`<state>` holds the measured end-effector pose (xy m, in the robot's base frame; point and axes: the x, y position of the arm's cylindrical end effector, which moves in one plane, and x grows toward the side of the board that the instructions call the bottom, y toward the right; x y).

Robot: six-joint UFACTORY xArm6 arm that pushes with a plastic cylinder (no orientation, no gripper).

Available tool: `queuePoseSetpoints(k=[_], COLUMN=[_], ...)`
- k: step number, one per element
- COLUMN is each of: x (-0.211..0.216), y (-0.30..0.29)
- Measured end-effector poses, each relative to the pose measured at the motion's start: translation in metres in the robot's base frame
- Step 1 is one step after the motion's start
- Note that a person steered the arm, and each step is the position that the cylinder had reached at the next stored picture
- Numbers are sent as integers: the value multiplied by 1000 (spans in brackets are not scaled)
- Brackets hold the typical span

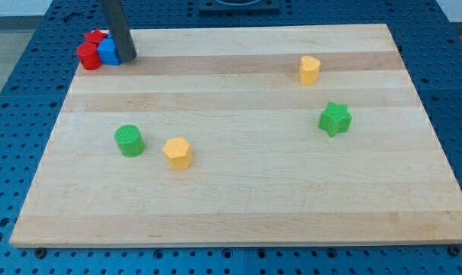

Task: Push yellow heart towards center right

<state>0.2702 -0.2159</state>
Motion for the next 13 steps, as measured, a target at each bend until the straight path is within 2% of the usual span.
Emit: queuePoseSetpoints(k=[1,5,8,10,11,13], x=[0,10,12,38,31,1], y=[0,69,79,94,106,182])
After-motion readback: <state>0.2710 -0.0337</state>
